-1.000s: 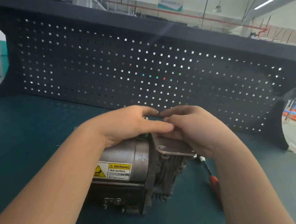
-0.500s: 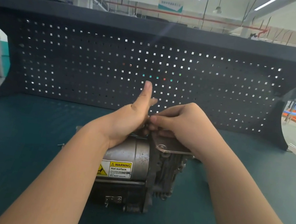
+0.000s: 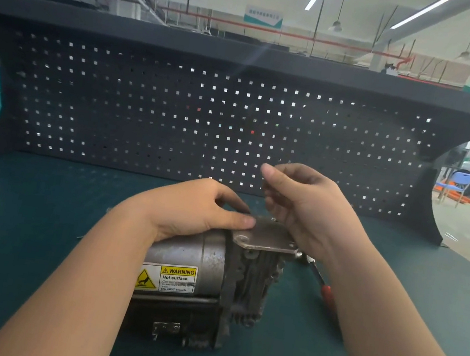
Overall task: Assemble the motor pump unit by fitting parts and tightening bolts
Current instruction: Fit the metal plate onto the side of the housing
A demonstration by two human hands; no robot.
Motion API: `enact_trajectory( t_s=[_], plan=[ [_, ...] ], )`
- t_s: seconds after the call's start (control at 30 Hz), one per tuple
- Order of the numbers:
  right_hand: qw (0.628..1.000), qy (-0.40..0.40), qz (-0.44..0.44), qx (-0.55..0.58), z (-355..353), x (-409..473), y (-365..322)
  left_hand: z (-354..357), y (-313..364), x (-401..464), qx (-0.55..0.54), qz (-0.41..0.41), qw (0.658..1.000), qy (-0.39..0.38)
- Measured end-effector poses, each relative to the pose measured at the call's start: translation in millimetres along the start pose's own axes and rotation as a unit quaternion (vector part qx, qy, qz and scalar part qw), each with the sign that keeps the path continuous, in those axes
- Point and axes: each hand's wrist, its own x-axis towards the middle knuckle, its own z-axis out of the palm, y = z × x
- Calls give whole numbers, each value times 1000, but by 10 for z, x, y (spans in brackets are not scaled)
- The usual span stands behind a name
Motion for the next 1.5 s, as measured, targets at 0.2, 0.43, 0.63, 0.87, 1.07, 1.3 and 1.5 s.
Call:
enact_trajectory(
  t_s=[0.2, 0.43, 0.63, 0.87, 1.07, 1.3, 1.5],
  plan=[
    [987, -126, 17, -103, -93, -89, -45, 21, 1, 5, -1, 10, 1000, 22],
    [917, -194, -45, -345, -118, -169, -133, 29, -59, 53, -24, 11, 999, 39],
    [880, -201, -75, -423, -114, -194, -163, 59, -52, 62, -33, 14, 998, 56],
    [839, -180, -115, -500, -49, -242, -175, 57, -65, 65, -35, 19, 997, 61],
    [819, -201, -112, -526, -63, -269, -223, 53, -77, 59, -44, 24, 997, 57],
    [825, -186, -111, -523, -55, -249, -204, 71, -24, 36, -43, 23, 996, 70],
    [817, -137, -114, -549, -55, -237, -156, 71, -55, 58, -35, 16, 996, 79]
  ],
)
